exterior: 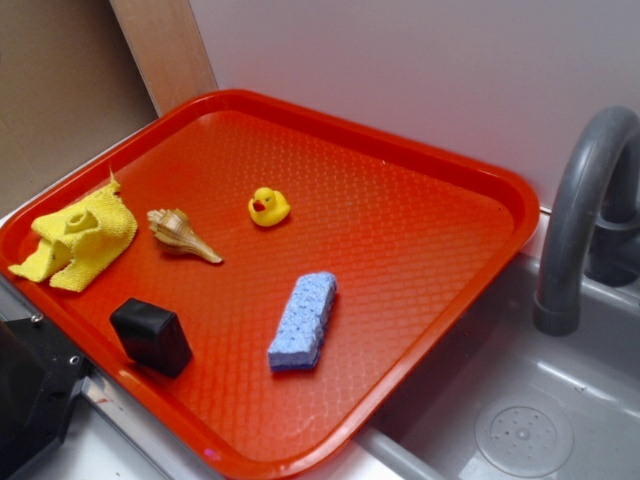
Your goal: Grab the black box.
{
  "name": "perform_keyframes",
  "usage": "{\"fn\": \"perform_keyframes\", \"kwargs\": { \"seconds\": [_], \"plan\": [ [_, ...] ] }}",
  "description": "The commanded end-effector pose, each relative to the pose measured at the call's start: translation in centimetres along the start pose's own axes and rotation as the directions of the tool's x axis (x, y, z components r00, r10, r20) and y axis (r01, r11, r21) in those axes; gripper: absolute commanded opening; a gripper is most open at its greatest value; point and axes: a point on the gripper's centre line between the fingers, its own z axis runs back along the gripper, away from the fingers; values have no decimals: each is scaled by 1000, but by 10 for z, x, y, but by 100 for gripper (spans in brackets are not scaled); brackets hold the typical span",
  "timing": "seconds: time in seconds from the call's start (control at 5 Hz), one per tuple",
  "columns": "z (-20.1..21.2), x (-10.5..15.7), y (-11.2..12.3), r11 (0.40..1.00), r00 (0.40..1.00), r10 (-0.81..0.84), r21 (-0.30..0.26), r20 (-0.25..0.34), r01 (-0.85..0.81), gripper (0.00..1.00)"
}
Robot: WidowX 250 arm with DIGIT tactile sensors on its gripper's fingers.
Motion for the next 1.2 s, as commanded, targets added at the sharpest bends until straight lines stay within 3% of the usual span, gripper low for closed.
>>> {"fn": "perform_keyframes", "kwargs": {
  "seconds": [0.0,0.4,0.8,1.0],
  "plan": [
    [0,0,0,1000,1000,0,0,0,0,100],
    [-39,-16,-5,981,981,-190,41,-43,192,100],
    [-73,-12,-22,824,824,-566,22,2,566,100],
    [-100,1,-35,702,701,-710,14,-65,712,100]
  ]
}}
